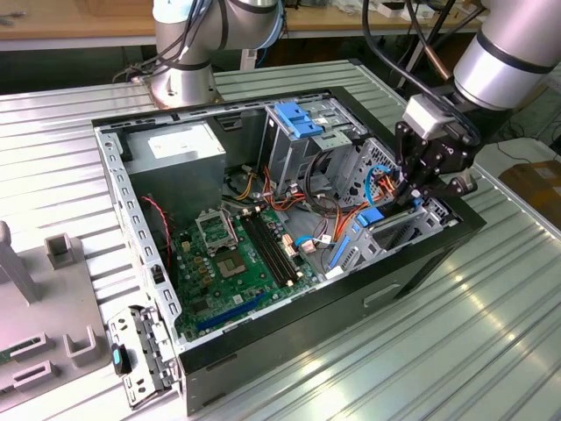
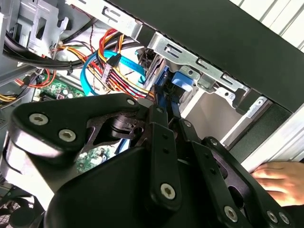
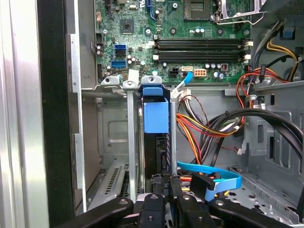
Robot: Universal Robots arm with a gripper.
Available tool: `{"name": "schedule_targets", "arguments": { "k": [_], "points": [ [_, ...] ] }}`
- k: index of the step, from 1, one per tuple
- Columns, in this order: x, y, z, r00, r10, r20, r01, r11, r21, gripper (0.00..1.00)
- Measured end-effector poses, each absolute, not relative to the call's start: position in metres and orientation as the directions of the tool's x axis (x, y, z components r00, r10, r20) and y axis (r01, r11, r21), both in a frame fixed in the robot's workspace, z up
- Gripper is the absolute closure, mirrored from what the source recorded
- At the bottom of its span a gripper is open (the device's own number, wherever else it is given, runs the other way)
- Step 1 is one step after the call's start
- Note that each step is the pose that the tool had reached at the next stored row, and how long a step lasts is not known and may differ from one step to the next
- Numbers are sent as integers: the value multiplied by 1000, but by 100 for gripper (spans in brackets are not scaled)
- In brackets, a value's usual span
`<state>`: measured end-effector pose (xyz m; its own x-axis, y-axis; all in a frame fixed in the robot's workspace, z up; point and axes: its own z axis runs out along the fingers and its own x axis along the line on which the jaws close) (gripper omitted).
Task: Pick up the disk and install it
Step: 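Insert the first disk wire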
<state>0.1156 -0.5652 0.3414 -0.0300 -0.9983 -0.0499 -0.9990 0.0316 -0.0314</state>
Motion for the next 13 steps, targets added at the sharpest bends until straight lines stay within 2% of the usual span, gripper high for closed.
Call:
{"name": "schedule_targets", "arguments": {
  "k": [7, 8, 9, 10, 13],
  "points": [
    [116, -565, 339, -30, -998, -53, -999, 32, -31, 83],
    [116, -565, 339, -30, -998, -53, -999, 32, -31, 76],
    [116, -565, 339, -30, -998, -52, -999, 32, -31, 76],
    [116, -565, 343, -30, -998, -52, -999, 32, -31, 70],
    [116, -565, 347, -30, -998, -53, -999, 32, -31, 70]
  ]
}}
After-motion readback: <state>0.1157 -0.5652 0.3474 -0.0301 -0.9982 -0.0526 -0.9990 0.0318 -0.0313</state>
